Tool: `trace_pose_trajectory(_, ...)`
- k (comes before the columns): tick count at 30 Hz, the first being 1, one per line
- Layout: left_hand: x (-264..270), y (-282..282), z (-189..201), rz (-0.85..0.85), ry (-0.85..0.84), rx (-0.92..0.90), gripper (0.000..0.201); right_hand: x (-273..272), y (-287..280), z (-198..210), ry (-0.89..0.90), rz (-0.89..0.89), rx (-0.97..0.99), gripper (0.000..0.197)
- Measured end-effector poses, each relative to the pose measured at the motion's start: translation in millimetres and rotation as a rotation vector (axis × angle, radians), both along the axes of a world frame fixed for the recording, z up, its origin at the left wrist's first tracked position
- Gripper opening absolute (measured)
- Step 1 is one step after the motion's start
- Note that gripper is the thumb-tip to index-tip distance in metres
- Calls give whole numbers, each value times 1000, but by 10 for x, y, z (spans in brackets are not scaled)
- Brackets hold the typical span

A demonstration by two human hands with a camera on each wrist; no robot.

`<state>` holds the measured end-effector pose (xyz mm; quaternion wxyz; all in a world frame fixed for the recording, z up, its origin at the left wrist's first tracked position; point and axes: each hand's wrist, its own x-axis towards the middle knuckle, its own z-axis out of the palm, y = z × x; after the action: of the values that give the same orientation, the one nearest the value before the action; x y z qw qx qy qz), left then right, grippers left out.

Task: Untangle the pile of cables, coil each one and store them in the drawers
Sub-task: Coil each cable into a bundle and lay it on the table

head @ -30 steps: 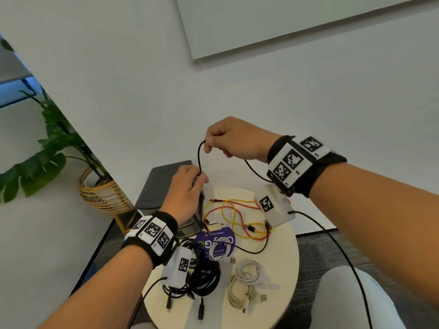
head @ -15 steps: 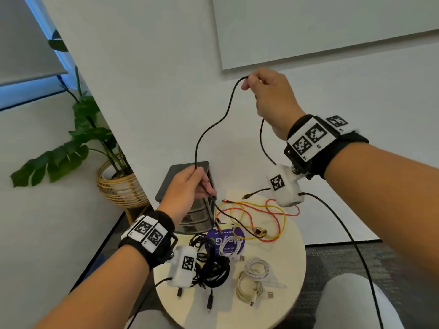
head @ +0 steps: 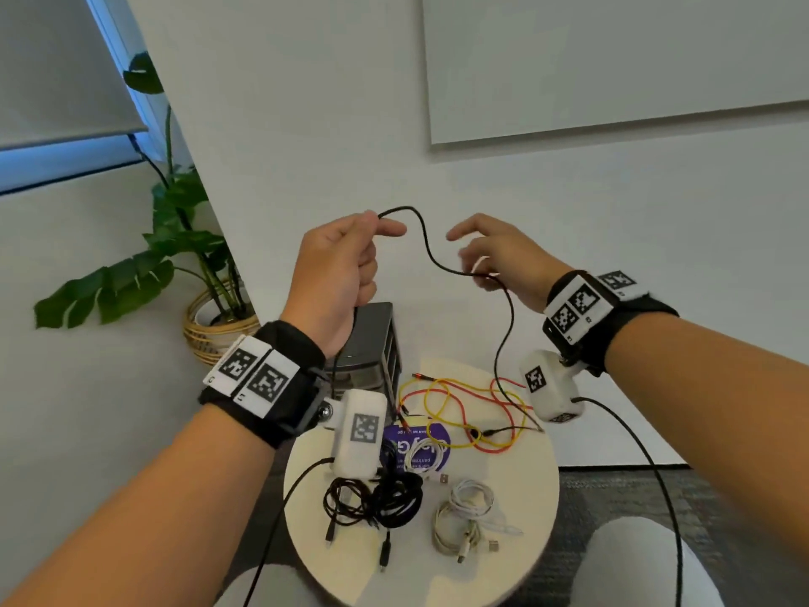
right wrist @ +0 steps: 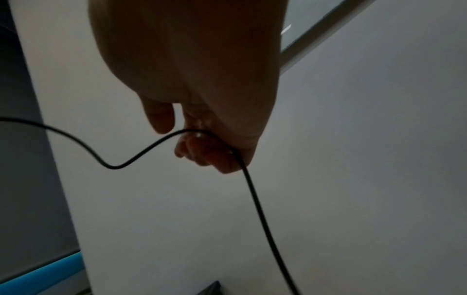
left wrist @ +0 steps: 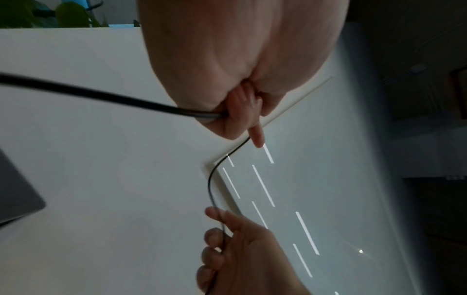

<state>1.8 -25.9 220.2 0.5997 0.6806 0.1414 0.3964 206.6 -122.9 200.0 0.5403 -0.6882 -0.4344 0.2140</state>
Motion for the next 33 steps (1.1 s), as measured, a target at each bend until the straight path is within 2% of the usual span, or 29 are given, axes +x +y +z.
trace_pose_trajectory(3,-7,9,98,36,71,61,34,-248,14,225,-65,138,18,45)
trace_pose_trajectory(5,-9,-1,142,38,109,88,33,-424,43,393,-99,240,58,52)
trace_pose_trajectory(8,-59,10,178,13,112,70,33,-640,82,573,-168,363,70,32)
trace_pose_trajectory(10,-139,67,170,-63,95,-4,32,-687,80,649,-275,362,63,19)
trace_pose_trajectory(13,-283,172,80,-193,119,-99,38,-654,42,742,-382,221,126,22)
trace_pose_trajectory(17,-417,225,-113,-274,160,-128,39,-450,106,646,-448,-155,221,24)
trace_pose_trajectory(19,-456,232,-165,-299,146,-154,38,-338,127,504,-446,-268,188,25)
trace_pose_trajectory(21,-478,240,-164,-341,94,-222,37,-276,119,342,-493,-266,64,27)
trace_pose_trajectory(24,-482,254,-113,-408,-26,-367,37,-350,78,116,-609,-38,-200,28)
trace_pose_trajectory(27,-473,293,-96,-377,-111,-442,38,-539,46,-25,-721,264,-376,30)
trace_pose_trajectory(30,-440,338,-169,-299,-167,-521,44,-790,16,-24,-714,524,-399,30)
trace_pose_trajectory(33,-381,336,-275,-139,-189,-576,46,-1067,27,73,-682,714,-373,29)
